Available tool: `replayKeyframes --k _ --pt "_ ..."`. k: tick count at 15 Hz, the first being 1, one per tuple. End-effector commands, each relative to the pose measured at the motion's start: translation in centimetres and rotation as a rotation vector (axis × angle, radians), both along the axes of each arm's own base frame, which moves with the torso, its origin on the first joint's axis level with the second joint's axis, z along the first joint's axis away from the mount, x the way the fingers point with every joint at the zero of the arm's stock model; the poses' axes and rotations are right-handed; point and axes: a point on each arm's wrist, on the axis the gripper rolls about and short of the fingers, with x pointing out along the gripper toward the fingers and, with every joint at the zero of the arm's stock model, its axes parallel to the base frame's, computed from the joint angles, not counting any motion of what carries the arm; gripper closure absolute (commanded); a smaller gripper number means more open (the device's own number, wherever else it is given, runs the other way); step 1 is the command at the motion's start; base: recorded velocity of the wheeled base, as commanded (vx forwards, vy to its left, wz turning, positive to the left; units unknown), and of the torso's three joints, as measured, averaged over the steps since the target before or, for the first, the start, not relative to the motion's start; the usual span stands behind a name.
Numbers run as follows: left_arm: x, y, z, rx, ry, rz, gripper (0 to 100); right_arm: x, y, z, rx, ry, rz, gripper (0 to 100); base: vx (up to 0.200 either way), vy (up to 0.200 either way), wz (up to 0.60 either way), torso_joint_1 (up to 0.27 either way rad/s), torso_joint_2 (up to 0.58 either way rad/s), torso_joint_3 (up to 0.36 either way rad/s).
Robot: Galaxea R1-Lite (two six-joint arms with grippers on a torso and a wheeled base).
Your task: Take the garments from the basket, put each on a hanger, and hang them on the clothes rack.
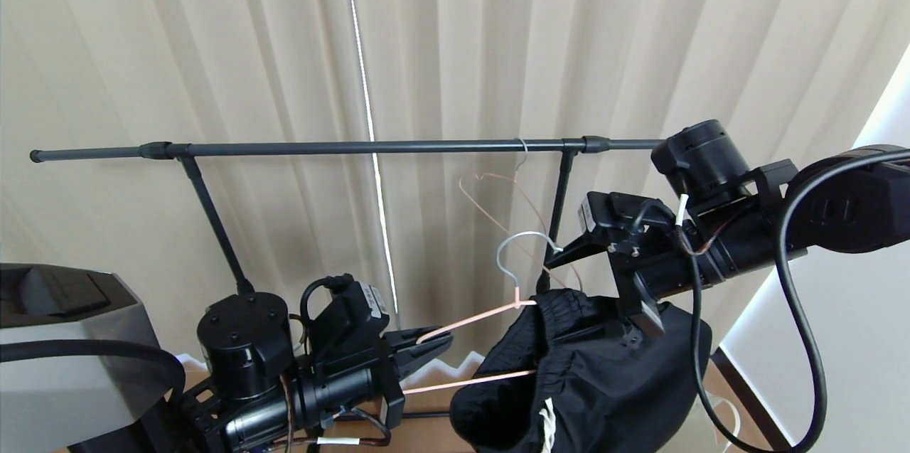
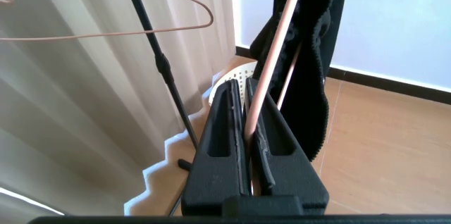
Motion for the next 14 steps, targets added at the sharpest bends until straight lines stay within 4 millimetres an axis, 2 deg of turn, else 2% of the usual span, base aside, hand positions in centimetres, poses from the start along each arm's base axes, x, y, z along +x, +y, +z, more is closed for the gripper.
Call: replayKeyframes --k 1,3,7,11,14 --pt "0.0 0.1 0.1 -0.003 -0.005 0.002 100 0.1 0.1 -0.2 -0.003 0.006 0.003 0 0.0 0.0 0.0 0.0 0.0 0.0" --pt "0.1 0.1 0.1 -0.003 -0.003 0.007 100 -0.7 -0.4 0.6 0.012 -0.006 0.004 0 0.0 0.0 0.0 0.0 0.0 0.0" --pt "0.2 0.1 0.1 -0.007 -0.005 0.007 100 -1.5 -0.7 0.4 0.008 0.004 0.006 0 0.0 0.0 0.0 0.0 0.0 0.0" --pt "0.1 0.1 0.3 -0.008 -0.009 0.006 100 -0.7 -0.2 -0.4 -0.001 0.023 0.009 0 0.0 0.0 0.0 0.0 0.0 0.0" --pt "0.1 0.1 0.3 -0.007 -0.01 0.005 100 -0.2 0.0 -0.2 0.003 0.013 0.007 0 0.0 0.0 0.0 0.0 0.0 0.0"
